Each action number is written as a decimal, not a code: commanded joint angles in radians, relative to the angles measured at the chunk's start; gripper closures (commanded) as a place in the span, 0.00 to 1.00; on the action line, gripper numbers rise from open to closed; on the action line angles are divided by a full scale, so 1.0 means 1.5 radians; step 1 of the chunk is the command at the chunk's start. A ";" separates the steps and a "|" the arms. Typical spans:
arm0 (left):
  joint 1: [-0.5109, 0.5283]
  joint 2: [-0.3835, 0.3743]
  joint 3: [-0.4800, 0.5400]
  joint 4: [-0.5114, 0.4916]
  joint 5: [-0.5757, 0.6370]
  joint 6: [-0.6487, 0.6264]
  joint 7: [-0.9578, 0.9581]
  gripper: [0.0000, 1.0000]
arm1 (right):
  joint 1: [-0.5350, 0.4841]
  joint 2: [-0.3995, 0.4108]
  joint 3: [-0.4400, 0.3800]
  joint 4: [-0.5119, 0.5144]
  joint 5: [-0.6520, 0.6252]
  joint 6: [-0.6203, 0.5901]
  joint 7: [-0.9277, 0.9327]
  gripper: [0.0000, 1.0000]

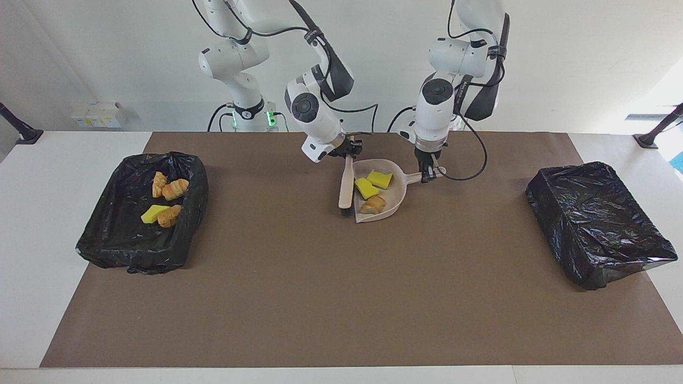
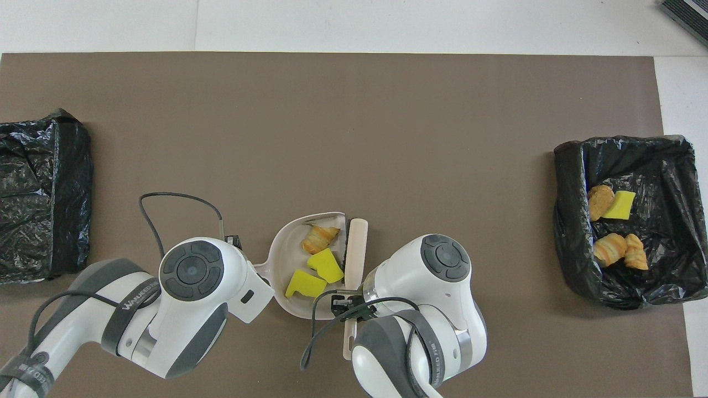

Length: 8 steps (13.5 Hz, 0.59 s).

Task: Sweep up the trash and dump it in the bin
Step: 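Sweep the remaining pieces into the dustpan with the right gripper's brush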

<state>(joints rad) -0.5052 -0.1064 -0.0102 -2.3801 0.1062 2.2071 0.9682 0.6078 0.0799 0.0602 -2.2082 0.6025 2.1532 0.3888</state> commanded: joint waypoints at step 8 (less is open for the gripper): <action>0.091 0.001 0.006 0.003 -0.047 0.063 0.088 1.00 | -0.073 -0.051 -0.006 0.167 -0.312 -0.374 0.070 1.00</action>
<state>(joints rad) -0.3942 -0.1033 0.0009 -2.3955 0.0561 2.2927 1.0626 0.5162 0.0299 0.0421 -1.9845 0.1929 1.6798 0.4804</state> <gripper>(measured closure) 0.687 0.731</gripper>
